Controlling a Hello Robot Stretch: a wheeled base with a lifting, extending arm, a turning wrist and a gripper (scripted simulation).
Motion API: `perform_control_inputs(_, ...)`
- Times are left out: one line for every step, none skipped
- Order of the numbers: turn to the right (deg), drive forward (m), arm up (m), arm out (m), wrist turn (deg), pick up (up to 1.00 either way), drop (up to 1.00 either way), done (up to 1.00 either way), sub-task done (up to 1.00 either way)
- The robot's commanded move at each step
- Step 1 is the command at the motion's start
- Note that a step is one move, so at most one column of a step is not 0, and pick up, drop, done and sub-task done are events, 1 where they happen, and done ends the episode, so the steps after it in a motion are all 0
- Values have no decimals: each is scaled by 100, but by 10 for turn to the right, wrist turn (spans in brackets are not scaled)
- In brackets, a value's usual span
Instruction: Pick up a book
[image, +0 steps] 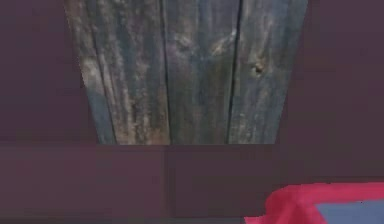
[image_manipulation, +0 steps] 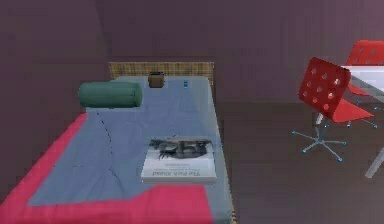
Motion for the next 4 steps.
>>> perform_control_inputs(0,0,50,0,0,0,0,0,0)
perform_control_inputs(0,0,12,0,0,0,0,0,0)
perform_control_inputs(0,0,0,46,0,0,0,0,0)
perform_control_inputs(0,0,0,0,450,0,0,0,0)
